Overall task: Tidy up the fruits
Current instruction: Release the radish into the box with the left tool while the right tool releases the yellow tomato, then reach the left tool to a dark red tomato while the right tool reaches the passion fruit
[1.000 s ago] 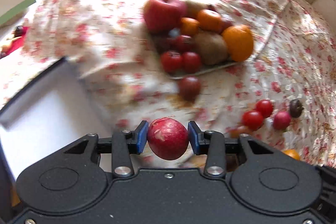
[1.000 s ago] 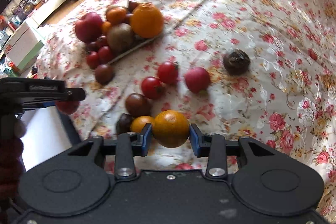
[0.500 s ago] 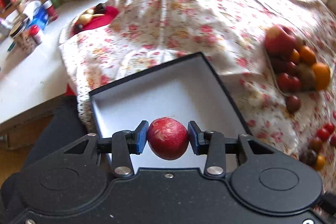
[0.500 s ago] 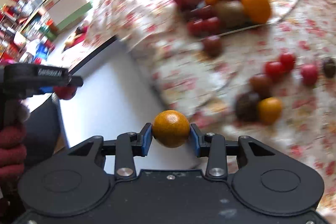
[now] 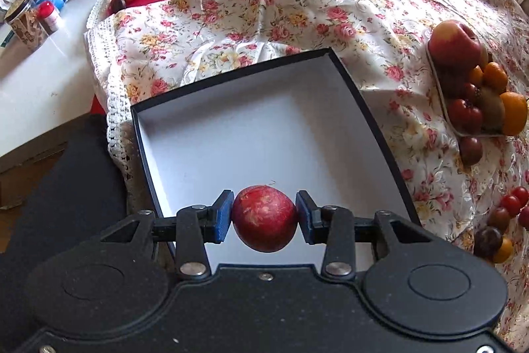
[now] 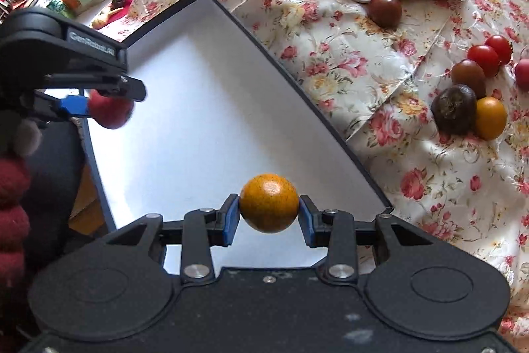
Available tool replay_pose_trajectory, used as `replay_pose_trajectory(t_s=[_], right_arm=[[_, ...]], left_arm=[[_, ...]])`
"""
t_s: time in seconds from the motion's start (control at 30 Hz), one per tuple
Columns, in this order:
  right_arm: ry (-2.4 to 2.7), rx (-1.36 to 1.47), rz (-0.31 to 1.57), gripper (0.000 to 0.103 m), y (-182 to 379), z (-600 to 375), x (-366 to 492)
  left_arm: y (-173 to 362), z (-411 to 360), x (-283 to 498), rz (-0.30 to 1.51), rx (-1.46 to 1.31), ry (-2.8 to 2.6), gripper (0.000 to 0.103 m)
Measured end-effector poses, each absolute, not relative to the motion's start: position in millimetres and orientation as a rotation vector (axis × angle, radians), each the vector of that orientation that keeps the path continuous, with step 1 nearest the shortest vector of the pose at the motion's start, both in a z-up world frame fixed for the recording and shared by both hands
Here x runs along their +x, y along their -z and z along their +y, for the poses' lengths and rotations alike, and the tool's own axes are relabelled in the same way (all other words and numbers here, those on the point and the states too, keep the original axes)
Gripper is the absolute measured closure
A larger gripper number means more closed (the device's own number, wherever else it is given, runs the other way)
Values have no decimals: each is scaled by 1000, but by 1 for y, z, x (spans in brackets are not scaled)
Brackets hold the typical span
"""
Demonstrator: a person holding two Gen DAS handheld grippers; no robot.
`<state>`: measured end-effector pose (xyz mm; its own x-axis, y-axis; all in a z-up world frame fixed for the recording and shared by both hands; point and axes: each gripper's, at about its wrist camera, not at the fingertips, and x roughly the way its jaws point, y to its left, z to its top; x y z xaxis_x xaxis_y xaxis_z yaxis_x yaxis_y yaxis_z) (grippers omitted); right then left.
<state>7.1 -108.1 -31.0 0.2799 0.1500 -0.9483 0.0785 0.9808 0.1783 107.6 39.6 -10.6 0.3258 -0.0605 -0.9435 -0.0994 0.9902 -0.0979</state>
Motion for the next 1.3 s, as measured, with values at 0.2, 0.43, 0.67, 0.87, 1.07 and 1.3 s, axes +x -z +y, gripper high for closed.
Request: replay_pose_trajectory(t_s=[0.2,0.43,0.67,0.87,1.07,1.3], right_arm=[[-32,227,1286,63,37,-122,13],[-44,248,1242,60,30,-128,9],[-32,254,1217,59,21,-137,6],[-15,256,1246,59,24,-141,6],[-13,265,1278,59,30,-138,6],[-10,266,1299,59,34,-135,5]], left_arm=[[5,32,108,1208,-110,12,55],[6,37,109,1216,-137,11,55],[6,39,110,1224,-151,11,55],[8,36,111,1237,-134,8,55],[10,34,111,1244,-120,7,55],[14,29,110,1269,-76,1,55]])
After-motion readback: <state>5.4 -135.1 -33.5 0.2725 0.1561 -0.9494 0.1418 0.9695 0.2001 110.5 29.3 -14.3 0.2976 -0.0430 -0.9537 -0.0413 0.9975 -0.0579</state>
